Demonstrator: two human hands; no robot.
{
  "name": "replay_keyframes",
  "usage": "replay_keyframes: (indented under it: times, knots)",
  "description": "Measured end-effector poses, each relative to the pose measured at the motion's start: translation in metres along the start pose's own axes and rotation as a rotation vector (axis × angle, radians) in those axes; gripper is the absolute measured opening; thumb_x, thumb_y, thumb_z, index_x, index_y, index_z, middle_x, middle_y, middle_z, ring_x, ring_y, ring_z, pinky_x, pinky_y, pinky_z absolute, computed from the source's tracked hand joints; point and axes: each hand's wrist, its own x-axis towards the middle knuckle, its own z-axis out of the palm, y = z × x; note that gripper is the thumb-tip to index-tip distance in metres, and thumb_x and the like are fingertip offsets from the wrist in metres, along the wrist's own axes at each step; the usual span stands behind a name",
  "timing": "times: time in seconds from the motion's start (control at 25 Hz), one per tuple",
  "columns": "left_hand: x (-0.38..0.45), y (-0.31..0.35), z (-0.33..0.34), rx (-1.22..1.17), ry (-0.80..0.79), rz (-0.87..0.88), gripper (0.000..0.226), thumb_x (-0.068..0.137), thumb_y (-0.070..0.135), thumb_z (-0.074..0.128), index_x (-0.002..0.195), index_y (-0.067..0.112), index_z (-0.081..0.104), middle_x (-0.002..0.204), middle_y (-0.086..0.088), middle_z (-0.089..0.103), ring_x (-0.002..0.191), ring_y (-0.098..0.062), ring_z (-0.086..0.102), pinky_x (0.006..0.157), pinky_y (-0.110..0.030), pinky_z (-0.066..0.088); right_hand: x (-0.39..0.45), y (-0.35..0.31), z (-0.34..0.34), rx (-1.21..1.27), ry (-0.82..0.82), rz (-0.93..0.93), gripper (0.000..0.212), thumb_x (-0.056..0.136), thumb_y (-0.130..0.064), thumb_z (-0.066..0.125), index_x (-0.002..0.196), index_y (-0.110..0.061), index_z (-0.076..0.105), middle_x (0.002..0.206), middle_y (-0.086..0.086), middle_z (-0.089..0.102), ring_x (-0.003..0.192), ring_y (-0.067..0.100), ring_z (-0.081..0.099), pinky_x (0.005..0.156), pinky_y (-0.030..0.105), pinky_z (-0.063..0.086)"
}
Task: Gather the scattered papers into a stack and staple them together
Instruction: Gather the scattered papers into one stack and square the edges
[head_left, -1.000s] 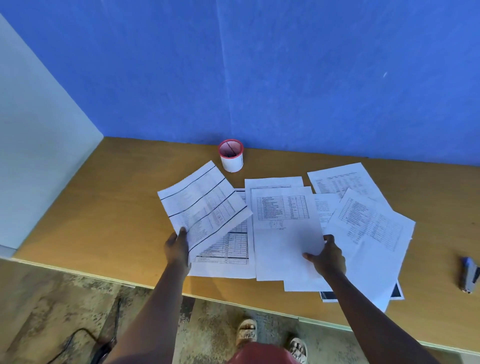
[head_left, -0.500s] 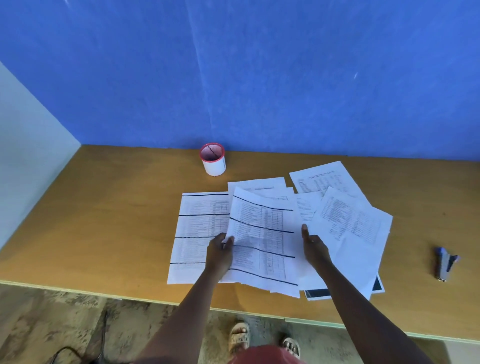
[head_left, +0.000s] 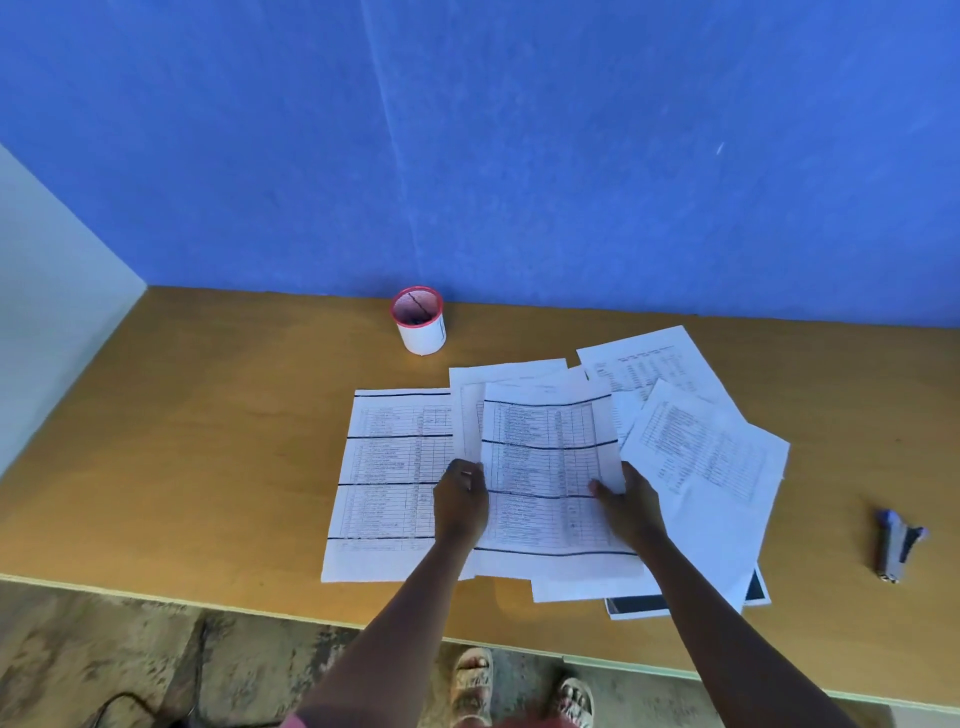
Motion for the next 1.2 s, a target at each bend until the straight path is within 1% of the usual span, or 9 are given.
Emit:
replay_keyframes:
  times: [0.16,0.36,0.52,0.64,0.76,0.84,0.92,1.04,1.2]
  knots:
    - [0.018,0.000,-0.001,0.094,0.071,-0.051,0.022,0.093,0.021,0.059,0.110,0.007,0.059,0.111,-0.011,0.062,0.099,-0.024,0.062,0.081,-0.032,0.052,0.016,-0.013,-0.007,0.018,0.108,-0.057,0.047,0.098,-0.019,0.058,0.141,-0.003,0.047,0.144,0.018,0.052,0.133,0.038,0.047,0.110,0.042,0.037]
    - [0.041,0.007,0.004,0.100,0.104,-0.109,0.037,0.087,0.016,0.064,0.120,0.005,0.052,0.122,-0.015,0.056,0.114,-0.033,0.055,0.096,-0.043,0.049,0.040,-0.028,-0.002,-0.073,0.090,-0.053,0.042,0.101,-0.020,0.052,0.136,0.003,0.049,0.140,0.025,0.053,0.132,0.041,0.047,0.107,0.040,0.037]
    - [0.057,0.020,0.006,-0.023,0.118,-0.277,0.041,0.082,0.017,0.067,0.118,0.005,0.050,0.118,-0.016,0.057,0.108,-0.034,0.058,0.093,-0.046,0.051,0.054,-0.032,0.014,-0.169,0.033,-0.022,0.038,0.101,-0.016,0.051,0.130,0.007,0.048,0.134,0.027,0.050,0.126,0.042,0.050,0.103,0.042,0.040]
    - [0.067,0.024,0.006,-0.087,0.126,-0.368,0.032,0.079,0.019,0.069,0.103,0.006,0.052,0.109,-0.017,0.061,0.101,-0.034,0.061,0.081,-0.038,0.053,0.056,-0.036,0.023,-0.211,0.055,-0.022,0.045,0.095,-0.015,0.060,0.132,0.002,0.043,0.135,0.024,0.049,0.124,0.042,0.051,0.102,0.046,0.044]
    - [0.074,0.023,0.005,-0.155,0.079,-0.406,0.027,0.075,0.024,0.073,0.075,0.013,0.048,0.076,-0.012,0.062,0.076,-0.029,0.064,0.055,-0.029,0.044,0.057,-0.039,0.027,-0.183,0.046,-0.014,0.057,0.087,-0.017,0.072,0.133,-0.004,0.041,0.135,0.020,0.050,0.124,0.040,0.053,0.101,0.048,0.047]
    - [0.076,0.022,0.006,-0.194,0.036,-0.401,0.026,0.076,0.027,0.077,0.071,0.013,0.055,0.067,-0.002,0.057,0.062,-0.020,0.055,0.050,-0.023,0.035,0.058,-0.039,0.028,-0.135,0.025,-0.016,0.065,0.082,-0.022,0.078,0.132,-0.007,0.040,0.135,0.018,0.054,0.124,0.038,0.055,0.101,0.048,0.049]
    - [0.079,0.019,0.006,-0.175,-0.052,-0.361,0.023,0.076,0.028,0.079,0.090,0.011,0.070,0.082,-0.003,0.068,0.076,-0.022,0.063,0.063,-0.024,0.046,0.057,-0.040,0.029,-0.060,0.012,-0.006,0.067,0.080,-0.028,0.080,0.131,-0.010,0.041,0.132,0.016,0.060,0.120,0.037,0.060,0.098,0.045,0.051]
    - [0.080,0.018,0.005,-0.210,-0.246,-0.314,0.039,0.076,0.021,0.082,0.111,0.008,0.071,0.106,-0.008,0.073,0.097,-0.027,0.068,0.084,-0.031,0.052,0.054,-0.039,0.032,0.051,-0.048,0.004,0.060,0.081,-0.035,0.079,0.128,-0.011,0.051,0.125,0.013,0.066,0.110,0.032,0.065,0.090,0.039,0.054]
    - [0.074,0.024,-0.007,-0.228,-0.335,-0.241,0.027,0.082,0.009,0.077,0.107,-0.001,0.071,0.101,-0.013,0.072,0.091,-0.024,0.065,0.068,-0.023,0.048,0.049,-0.036,0.035,0.092,-0.174,-0.027,0.043,0.084,-0.037,0.075,0.121,-0.016,0.068,0.121,0.005,0.072,0.111,0.026,0.067,0.096,0.039,0.053]
